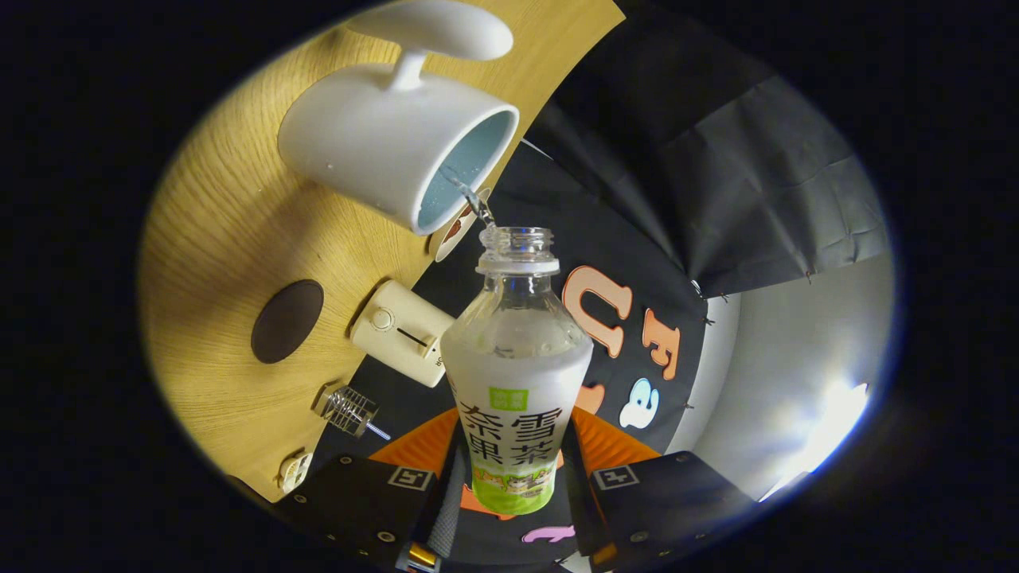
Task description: Take the bottle from table, then pour the juice into the cup, finally place the bottle on the coaster
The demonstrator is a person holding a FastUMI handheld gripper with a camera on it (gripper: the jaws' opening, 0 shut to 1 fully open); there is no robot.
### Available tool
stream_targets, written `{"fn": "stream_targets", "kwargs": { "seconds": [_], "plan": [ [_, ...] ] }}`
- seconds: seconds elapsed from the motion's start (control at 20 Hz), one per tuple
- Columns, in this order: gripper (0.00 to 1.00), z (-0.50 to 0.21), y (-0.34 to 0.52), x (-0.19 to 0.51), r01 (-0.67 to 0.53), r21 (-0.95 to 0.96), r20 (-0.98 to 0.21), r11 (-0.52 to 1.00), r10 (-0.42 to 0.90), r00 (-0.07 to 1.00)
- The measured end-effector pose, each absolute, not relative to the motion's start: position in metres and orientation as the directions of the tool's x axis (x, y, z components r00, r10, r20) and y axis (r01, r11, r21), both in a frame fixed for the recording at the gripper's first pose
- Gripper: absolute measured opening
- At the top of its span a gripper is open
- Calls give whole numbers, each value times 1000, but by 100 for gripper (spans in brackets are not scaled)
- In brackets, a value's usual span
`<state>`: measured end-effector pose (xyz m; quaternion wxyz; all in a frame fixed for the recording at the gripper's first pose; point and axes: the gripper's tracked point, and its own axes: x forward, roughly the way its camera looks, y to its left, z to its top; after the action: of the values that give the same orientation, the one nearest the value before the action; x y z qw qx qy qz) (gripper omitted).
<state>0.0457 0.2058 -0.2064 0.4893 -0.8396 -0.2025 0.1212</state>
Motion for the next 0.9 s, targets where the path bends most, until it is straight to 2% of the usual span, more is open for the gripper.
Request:
{"fn": "stream_targets", "kwargs": {
  "seconds": [0.9],
  "plan": [
    [58, -176, 217, 53, 340, -802, 32, -490, 534, 845]
  ]
}}
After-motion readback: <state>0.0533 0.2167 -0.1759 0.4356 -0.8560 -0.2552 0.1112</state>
